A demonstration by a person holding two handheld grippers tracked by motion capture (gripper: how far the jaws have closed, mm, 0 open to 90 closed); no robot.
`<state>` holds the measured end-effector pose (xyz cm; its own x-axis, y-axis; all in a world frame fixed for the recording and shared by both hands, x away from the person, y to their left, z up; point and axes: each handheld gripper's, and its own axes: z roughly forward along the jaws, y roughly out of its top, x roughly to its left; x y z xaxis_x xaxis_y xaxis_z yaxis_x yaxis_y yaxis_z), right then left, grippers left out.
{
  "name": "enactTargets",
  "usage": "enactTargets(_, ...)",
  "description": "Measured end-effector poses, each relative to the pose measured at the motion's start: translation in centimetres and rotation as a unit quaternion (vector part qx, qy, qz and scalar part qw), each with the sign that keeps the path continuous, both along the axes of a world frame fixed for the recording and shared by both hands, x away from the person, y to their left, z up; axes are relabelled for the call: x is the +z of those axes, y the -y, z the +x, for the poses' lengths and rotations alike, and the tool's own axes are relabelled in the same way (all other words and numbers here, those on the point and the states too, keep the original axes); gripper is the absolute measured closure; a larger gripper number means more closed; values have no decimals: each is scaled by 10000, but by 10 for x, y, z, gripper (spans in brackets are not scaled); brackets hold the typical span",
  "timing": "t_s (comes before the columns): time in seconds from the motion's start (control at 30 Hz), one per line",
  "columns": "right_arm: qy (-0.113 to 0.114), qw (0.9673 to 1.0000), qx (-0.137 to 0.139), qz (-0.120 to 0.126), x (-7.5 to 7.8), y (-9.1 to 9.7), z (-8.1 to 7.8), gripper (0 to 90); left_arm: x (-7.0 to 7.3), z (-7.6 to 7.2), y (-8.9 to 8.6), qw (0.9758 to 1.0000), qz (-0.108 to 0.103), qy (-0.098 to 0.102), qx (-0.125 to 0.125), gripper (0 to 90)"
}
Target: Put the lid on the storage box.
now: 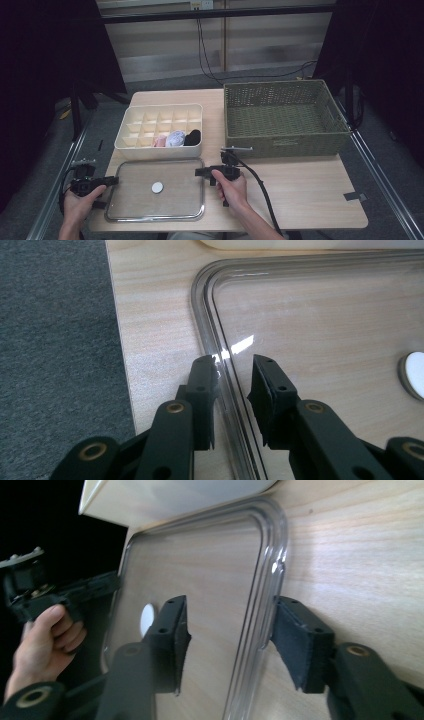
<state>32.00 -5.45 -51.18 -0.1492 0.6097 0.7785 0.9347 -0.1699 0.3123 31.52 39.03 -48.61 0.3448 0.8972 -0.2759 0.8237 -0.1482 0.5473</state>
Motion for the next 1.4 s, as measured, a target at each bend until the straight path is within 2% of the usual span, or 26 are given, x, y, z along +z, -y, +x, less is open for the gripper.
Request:
enactTargets(0.1,318,9992,-34,-222,0,-4,-3,523,0,0,0,10000,-24,-22,16,713)
enactTargets(0.2,239,9995,100,-190,-2,0,1,607,0,1,-1,10000,-67,-35,2,715)
enactTargets(0.27,198,9995,248,-49,-5,4,5,612,0,1,0,10000,-30,-32,-7,712)
enactTargets(0.33,220,9991,374,-20,-6,6,7,638,0,1,0,10000,-23,-14,8,710)
enactTargets(0.4,228,9985,495,75,-8,7,9,642,0,1,0,10000,-22,-7,8,710)
enactTargets(0.6,301,9964,786,136,-10,9,13,652,0,2,0,10000,-49,-16,5,708)
enactTargets(0.67,274,9954,900,200,-12,8,13,679,0,2,-1,9999,-101,-43,13,710)
enactTargets(0.73,359,9947,950,145,-12,6,12,680,0,2,-1,9999,-99,-45,6,710)
enactTargets(0.9,445,9914,1217,175,-11,1,14,636,0,2,0,9999,-96,-36,17,702)
enactTargets(0.97,452,9921,1165,141,-11,-2,14,655,0,2,1,9999,-108,-18,25,699)
enactTargets(1.0,526,9921,1129,116,-11,-3,15,648,0,2,1,9999,-109,-27,10,698)
enactTargets(1.03,556,9917,1149,135,-11,-4,15,646,0,2,0,9999,-67,-33,-71,695)
enactTargets(1.2,529,9914,1176,221,-13,-1,16,686,-2,2,-1,9995,-315,-13,13,647)
enactTargets(1.4,646,9893,1202,515,-10,3,13,734,-2,4,-3,9986,-509,-110,-41,547)
